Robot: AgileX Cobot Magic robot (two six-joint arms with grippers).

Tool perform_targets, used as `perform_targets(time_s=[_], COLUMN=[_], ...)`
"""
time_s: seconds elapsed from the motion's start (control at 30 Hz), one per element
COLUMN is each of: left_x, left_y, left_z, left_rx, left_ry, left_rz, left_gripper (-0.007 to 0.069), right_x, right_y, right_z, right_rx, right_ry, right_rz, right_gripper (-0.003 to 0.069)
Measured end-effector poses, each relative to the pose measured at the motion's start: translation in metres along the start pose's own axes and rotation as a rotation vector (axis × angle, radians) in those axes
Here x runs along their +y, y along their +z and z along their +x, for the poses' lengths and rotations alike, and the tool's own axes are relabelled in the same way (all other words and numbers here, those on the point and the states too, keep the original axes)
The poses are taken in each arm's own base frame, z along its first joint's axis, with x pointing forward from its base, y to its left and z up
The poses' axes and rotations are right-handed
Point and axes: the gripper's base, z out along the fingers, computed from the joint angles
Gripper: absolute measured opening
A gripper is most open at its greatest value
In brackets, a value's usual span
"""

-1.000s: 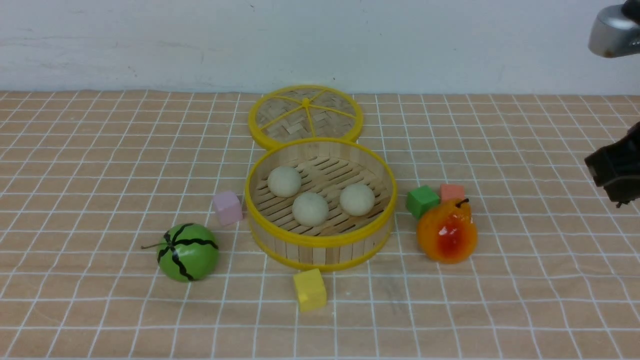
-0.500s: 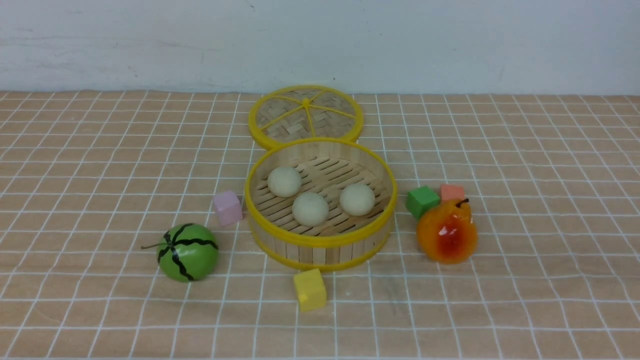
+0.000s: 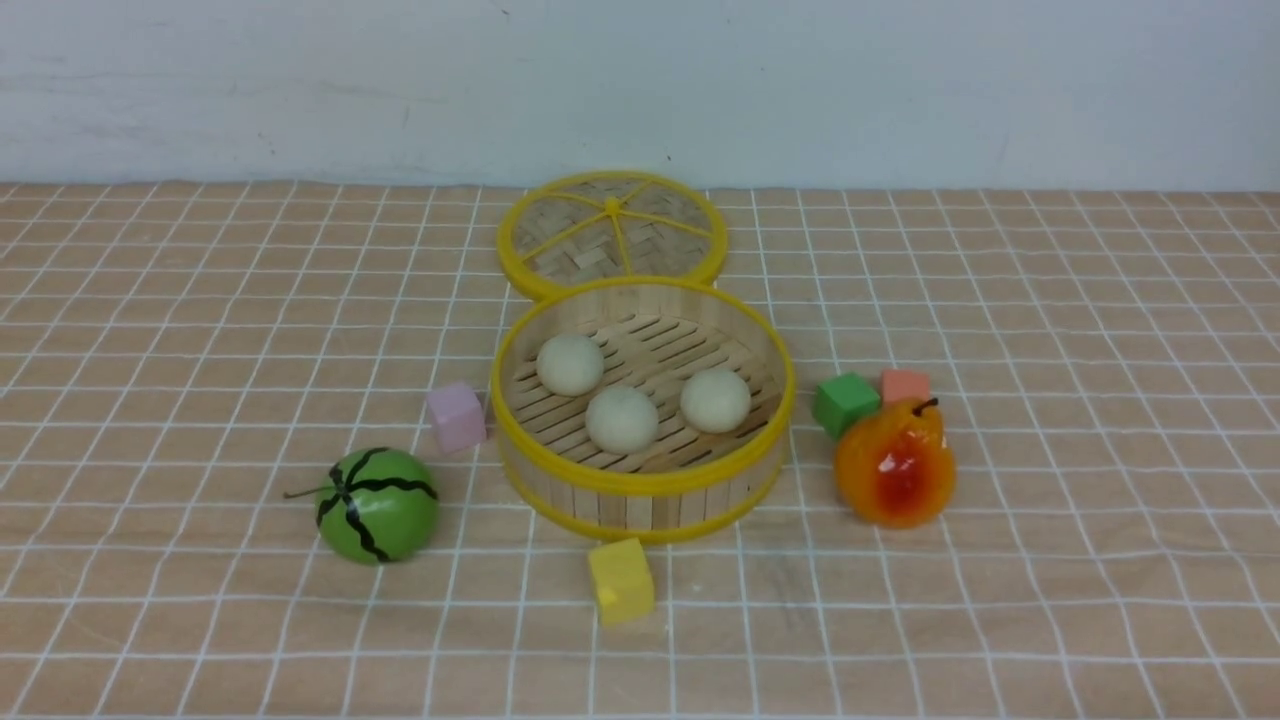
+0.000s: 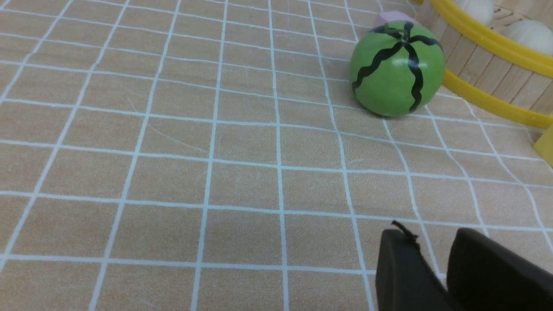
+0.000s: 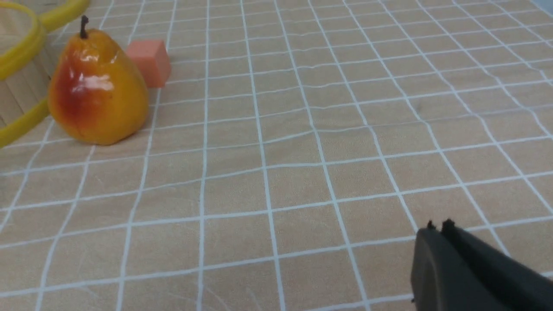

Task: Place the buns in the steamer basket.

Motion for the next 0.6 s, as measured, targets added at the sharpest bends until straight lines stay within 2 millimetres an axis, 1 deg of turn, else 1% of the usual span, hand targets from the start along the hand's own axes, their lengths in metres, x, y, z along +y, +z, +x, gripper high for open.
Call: perform_targets(time_s=[0.6], left_x=[0.0], left_y=[0.0], left_z=[0.0001], left_rx=[0.001], left_ry=[0.0], left_rz=[0.0], left_gripper=[0.0182], right_x=[0.0002], right_y=[0.0], right_z=[0.0001], right_rx=[0.001], right_ry=[0.011], right_rz=[-0.002], right_gripper=[0.0008])
